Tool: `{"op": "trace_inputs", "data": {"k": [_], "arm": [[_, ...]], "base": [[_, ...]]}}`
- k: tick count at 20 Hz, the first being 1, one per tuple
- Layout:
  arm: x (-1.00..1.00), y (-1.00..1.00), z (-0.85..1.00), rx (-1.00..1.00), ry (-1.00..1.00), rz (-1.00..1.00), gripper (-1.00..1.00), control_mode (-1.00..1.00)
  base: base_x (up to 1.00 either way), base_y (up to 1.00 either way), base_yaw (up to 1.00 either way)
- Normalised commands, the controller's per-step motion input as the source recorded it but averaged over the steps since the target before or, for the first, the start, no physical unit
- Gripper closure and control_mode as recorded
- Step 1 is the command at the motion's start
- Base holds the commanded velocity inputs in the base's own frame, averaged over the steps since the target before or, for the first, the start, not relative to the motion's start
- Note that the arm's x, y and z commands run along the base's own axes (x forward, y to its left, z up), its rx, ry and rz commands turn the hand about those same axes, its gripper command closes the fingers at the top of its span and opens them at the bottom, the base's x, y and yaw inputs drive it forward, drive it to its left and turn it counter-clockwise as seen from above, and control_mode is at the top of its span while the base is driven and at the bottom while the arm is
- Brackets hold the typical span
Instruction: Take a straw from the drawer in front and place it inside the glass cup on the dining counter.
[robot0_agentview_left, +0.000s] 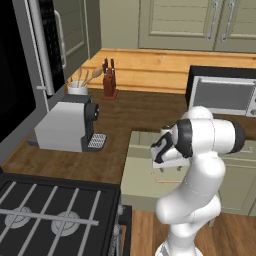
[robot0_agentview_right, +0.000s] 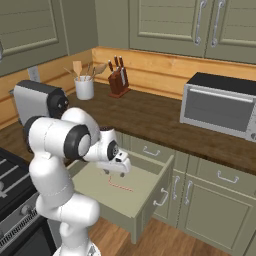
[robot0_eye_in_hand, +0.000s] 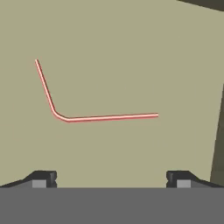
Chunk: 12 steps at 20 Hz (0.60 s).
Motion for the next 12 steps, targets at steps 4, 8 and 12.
{"op": "trace_inputs", "data": {"k": [4,8,12], "arm": [[0.28,0.47,-0.06,0.06,0.10,0.26,-1.00,-1.00],[0.36,0.25,-0.29,0.02,0.06,0.15,-1.00,-1.00],[0.25,0.06,-0.48,0.00,0.00,0.06,-1.00,-1.00]], "base": [[0.00,0.00,0.00],[0.00,0.00,0.00],[0.00,0.00,0.00]]}}
